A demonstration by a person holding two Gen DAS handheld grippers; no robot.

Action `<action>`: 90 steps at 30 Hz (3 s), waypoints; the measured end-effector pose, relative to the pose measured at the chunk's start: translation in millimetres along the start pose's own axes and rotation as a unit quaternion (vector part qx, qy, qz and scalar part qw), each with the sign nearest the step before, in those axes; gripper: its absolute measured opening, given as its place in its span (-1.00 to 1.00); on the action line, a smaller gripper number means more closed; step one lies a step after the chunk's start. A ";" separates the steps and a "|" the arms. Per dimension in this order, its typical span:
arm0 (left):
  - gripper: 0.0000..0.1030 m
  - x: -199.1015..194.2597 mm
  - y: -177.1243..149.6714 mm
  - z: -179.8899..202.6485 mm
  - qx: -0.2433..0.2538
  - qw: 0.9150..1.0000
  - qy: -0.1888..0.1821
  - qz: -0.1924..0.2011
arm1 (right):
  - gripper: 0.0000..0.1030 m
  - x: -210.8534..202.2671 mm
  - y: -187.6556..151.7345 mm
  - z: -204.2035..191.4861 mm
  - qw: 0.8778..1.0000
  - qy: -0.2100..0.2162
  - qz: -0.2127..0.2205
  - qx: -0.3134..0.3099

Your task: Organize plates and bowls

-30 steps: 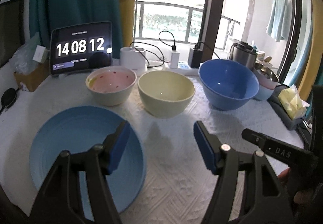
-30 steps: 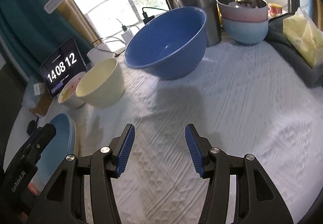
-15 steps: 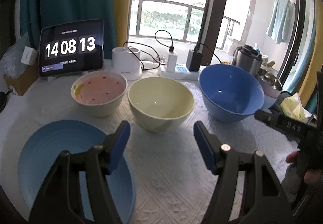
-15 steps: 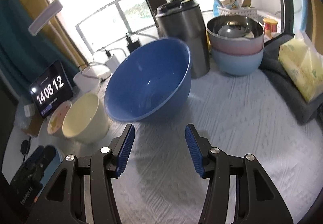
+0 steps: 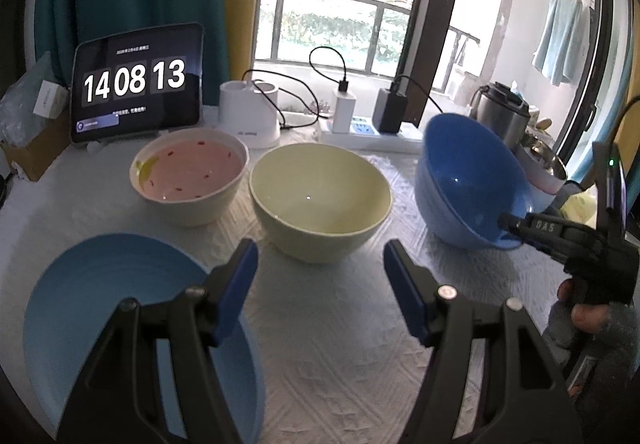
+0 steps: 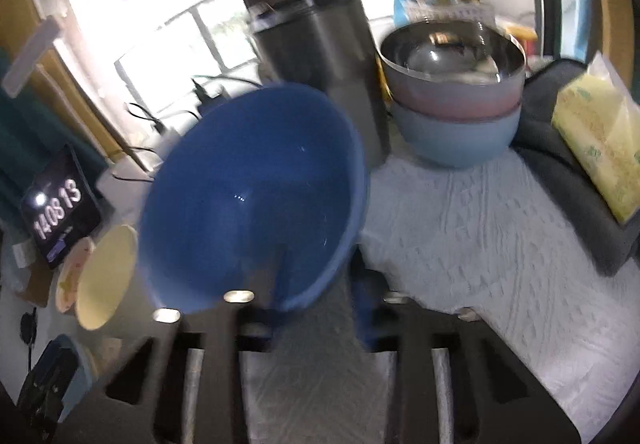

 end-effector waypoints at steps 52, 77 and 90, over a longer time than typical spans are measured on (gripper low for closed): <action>-0.58 -7.5 -23.2 108.4 0.108 0.990 -0.091 -0.015 | -0.82 -95.6 -45.8 40.7 0.994 0.049 -0.015 -0.097; -0.57 -77.1 -60.0 -17.7 0.060 0.996 -0.069 0.019 | -0.72 -89.8 -141.4 -47.9 0.990 0.048 -0.076 -0.106; -0.52 -76.5 -68.1 -21.2 0.056 0.995 -0.085 -0.012 | -0.70 -86.8 -143.7 -46.2 0.990 0.024 -0.102 -0.099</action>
Point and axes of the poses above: each gripper's, at about its wrist camera, not at the fingertips, and x roughly the way its jaws point, z to its right, y to its top, the point moved 5 cm from there along x, roughly the way its jaws point, and after that the axes turned 10 degrees about x, right-handed, at the moved point
